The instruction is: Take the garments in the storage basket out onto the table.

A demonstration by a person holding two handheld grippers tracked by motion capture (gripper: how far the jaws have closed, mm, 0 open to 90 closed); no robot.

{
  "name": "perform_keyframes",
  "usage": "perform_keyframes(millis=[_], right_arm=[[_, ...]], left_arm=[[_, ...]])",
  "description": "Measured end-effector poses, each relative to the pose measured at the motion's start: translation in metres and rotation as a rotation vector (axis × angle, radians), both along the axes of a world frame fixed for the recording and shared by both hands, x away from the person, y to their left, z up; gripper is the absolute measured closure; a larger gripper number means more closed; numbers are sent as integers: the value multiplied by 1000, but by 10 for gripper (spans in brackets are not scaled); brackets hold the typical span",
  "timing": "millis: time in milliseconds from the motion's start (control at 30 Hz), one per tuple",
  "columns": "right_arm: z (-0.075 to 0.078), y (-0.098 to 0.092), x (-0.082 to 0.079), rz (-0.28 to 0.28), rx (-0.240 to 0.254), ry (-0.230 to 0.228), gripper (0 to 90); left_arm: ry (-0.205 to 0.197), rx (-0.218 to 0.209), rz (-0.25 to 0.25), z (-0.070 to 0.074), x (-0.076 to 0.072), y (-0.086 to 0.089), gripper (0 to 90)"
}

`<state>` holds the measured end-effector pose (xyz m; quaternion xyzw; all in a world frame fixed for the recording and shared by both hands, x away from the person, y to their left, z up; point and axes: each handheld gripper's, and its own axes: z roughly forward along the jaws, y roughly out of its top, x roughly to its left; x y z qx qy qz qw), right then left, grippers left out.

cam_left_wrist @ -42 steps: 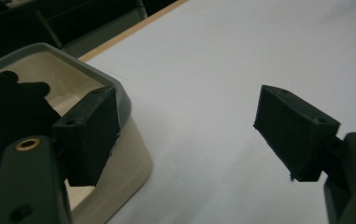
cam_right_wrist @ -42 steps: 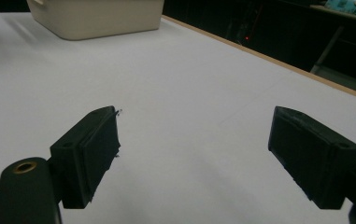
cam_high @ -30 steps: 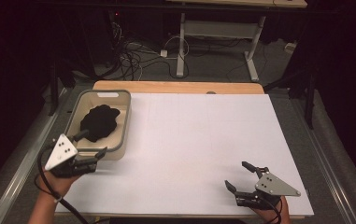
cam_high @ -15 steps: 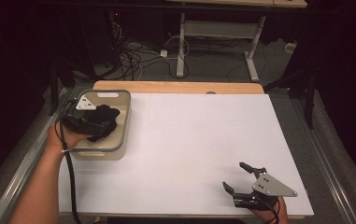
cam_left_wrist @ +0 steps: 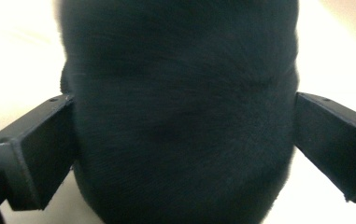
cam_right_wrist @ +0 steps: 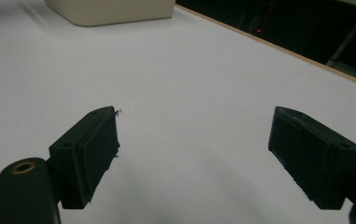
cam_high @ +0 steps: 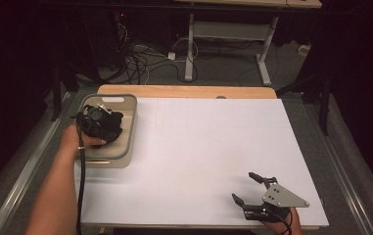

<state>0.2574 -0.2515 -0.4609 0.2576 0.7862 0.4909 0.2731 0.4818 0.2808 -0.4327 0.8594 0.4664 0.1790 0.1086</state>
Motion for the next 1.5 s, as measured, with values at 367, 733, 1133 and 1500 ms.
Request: perform_keyframes(millis=[367, 733, 1133, 1500], right_arm=[[-1, -1, -1, 0, -12, -6, 174], [0, -1, -2, -8, -17, -17, 183], [2, -5, -2, -30, 0, -28, 188], [3, -9, -6, -71, 2, -53, 191]], left_arm=[[-27, 48, -3, -6, 6, -3, 211], [-116, 43, -37, 7, -4, -5, 425], [-263, -101, -61, 33, -28, 2, 427], [-426, -201, -100, 48, -56, -11, 426]])
